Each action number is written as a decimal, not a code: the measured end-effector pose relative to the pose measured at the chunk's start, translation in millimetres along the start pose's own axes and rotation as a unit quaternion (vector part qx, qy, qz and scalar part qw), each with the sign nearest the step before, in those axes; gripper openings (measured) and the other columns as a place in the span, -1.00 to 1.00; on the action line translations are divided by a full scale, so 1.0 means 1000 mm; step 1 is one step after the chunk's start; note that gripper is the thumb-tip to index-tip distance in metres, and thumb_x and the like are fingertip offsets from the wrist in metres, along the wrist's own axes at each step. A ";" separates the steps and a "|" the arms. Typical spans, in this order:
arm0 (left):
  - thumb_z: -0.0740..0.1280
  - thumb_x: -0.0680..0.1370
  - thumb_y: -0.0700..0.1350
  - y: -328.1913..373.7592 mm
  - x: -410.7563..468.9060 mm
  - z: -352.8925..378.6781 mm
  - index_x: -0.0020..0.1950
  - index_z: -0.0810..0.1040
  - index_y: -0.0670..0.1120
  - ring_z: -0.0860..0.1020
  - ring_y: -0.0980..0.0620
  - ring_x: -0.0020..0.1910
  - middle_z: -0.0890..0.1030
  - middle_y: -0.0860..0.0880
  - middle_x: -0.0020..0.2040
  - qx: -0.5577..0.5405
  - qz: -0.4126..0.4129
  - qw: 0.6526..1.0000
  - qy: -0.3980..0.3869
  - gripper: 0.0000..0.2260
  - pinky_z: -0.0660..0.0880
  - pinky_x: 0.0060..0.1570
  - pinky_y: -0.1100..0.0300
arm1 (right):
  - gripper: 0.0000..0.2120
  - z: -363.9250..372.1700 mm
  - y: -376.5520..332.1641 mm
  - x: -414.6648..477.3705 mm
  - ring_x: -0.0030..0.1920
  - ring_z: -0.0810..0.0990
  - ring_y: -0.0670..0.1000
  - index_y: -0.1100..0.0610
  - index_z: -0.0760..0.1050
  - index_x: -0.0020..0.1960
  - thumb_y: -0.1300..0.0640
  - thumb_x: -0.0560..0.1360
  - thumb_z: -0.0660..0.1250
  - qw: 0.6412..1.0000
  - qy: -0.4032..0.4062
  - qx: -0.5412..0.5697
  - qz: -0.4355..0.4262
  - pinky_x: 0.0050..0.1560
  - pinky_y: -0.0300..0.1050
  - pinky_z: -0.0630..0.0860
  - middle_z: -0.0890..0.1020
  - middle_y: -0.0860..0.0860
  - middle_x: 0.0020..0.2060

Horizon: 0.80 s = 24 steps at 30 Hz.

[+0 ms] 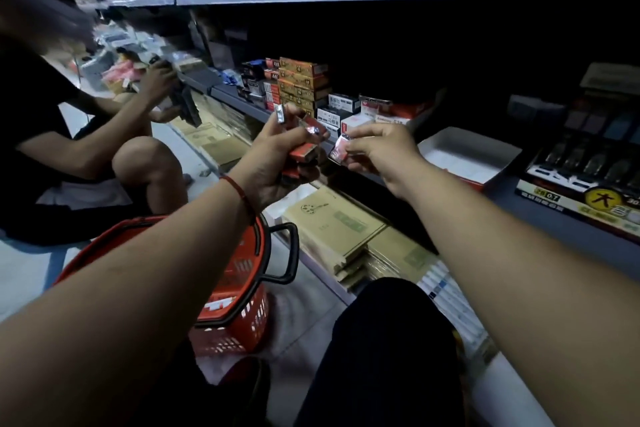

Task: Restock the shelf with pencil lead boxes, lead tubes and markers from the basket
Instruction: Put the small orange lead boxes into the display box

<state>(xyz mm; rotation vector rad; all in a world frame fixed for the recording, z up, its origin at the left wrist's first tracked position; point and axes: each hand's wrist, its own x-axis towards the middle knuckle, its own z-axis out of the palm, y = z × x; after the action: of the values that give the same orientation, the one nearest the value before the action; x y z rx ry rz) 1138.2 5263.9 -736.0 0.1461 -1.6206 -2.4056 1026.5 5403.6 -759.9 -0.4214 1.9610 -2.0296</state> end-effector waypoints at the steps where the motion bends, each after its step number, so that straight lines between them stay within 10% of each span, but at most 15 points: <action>1: 0.22 0.60 -0.35 0.001 0.004 0.001 0.30 0.30 0.06 0.47 -0.02 -0.33 0.56 -0.19 -0.05 0.000 -0.001 1.000 -0.001 -0.61 0.31 -0.47 0.30 | -0.83 -0.002 0.002 0.002 -0.31 0.64 0.08 0.16 0.61 -0.13 0.41 0.45 0.45 1.000 -0.001 0.003 0.003 -0.34 -0.15 0.59 0.68 0.20 -0.16; 24: 0.28 0.55 -0.35 -0.043 0.132 0.023 0.16 0.29 0.06 0.46 -0.04 -0.18 0.56 -0.15 0.02 -0.090 -0.088 0.975 -0.181 -0.63 0.25 -0.46 0.31 | -0.89 -0.088 -0.018 0.044 -0.41 0.60 0.03 0.13 0.58 -0.06 0.32 0.52 0.42 0.978 0.172 -0.113 0.034 -0.25 -0.04 0.59 0.65 0.16 -0.30</action>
<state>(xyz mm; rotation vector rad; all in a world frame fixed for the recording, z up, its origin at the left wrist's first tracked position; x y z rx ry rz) 999.9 5267.1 -760.5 -0.2024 -1.5737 -2.8343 950.6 5466.8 -744.0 -0.0472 2.3870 -1.9459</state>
